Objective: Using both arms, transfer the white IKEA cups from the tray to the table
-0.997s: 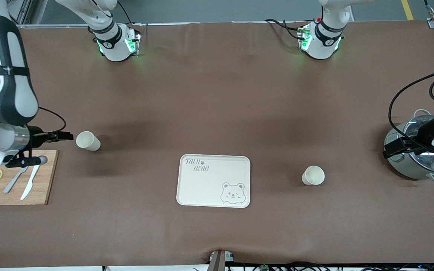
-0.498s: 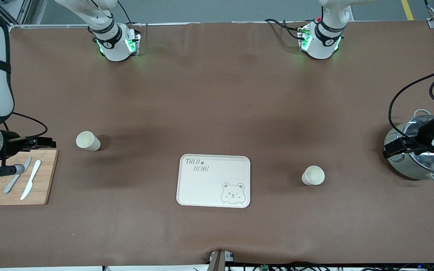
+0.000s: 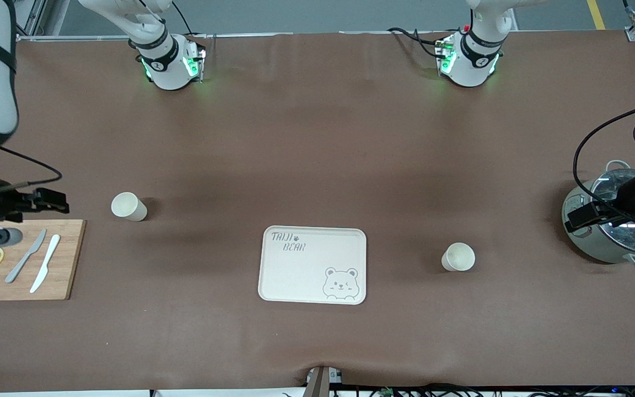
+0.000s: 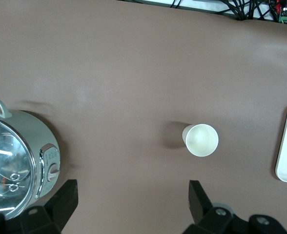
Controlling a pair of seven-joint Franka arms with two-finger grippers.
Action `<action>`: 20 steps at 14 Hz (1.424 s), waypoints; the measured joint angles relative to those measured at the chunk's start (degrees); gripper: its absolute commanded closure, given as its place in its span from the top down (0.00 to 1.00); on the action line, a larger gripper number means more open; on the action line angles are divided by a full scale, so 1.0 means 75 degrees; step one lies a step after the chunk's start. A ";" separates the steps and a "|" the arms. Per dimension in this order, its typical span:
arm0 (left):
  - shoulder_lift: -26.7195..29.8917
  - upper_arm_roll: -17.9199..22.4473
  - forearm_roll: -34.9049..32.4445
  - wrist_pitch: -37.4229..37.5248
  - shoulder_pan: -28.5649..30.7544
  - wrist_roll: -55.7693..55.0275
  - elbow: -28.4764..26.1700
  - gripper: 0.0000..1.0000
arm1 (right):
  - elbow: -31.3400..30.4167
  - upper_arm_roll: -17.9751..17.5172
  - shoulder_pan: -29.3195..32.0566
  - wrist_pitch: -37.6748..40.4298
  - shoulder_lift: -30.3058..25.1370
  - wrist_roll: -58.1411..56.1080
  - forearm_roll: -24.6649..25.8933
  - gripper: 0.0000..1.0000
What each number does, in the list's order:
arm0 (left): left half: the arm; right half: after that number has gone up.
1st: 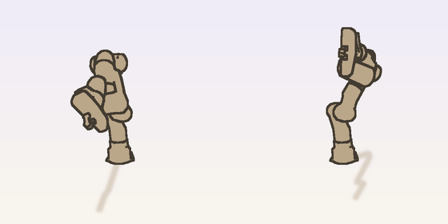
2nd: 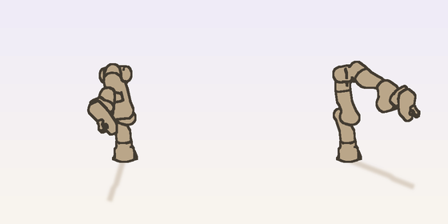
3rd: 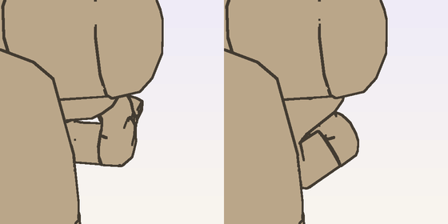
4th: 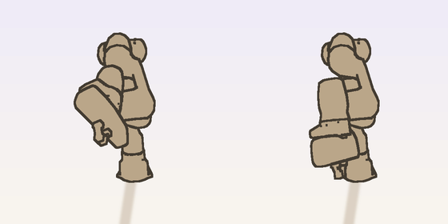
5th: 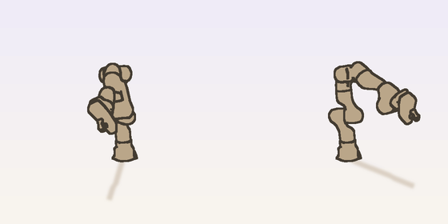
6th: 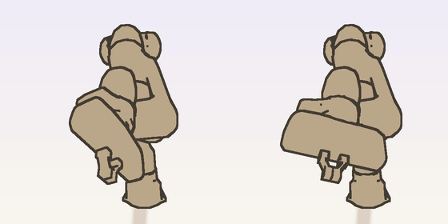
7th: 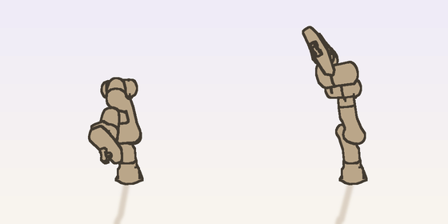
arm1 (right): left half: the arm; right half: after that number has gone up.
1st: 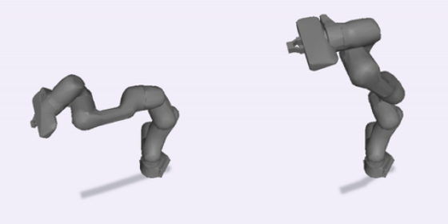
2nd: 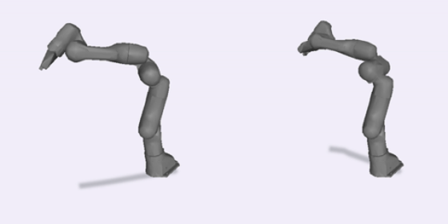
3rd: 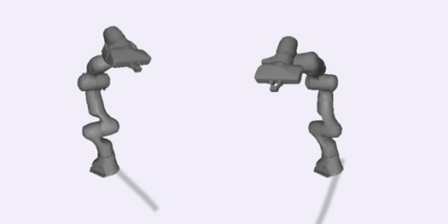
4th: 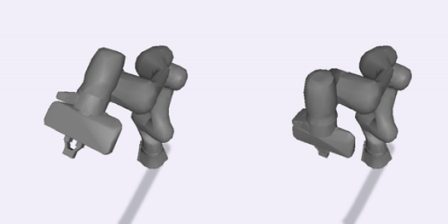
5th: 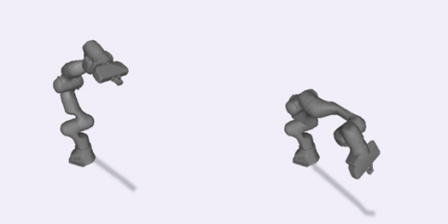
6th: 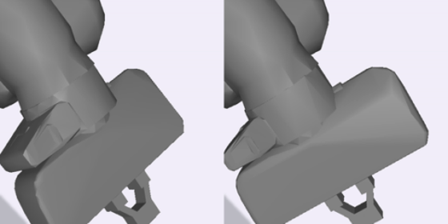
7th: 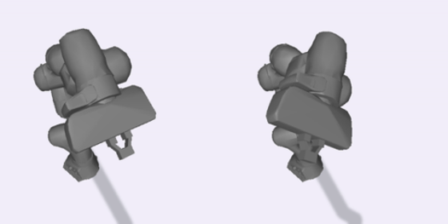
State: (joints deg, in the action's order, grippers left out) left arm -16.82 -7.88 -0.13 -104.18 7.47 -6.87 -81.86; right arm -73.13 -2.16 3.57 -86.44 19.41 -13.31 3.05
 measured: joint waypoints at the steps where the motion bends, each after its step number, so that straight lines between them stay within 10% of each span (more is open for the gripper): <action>1: 0.0000 0.0000 0.0000 0.0000 0.0000 0.0000 0.0000 1.00 | 0.0001 0.0000 -0.0005 0.0181 -0.0211 0.0000 -0.0007 1.00; 20: 0.0189 -0.0159 0.0019 0.0557 -0.0061 -0.0110 0.0028 1.00 | -0.1844 0.0086 -0.0555 0.0935 -0.2857 0.1302 -0.0320 1.00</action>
State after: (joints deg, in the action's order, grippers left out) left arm -15.41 -9.08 0.01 -100.00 7.01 -7.70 -81.65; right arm -86.96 -1.52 -0.59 -79.42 -2.02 -3.55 0.65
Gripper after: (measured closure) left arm 0.000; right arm 0.000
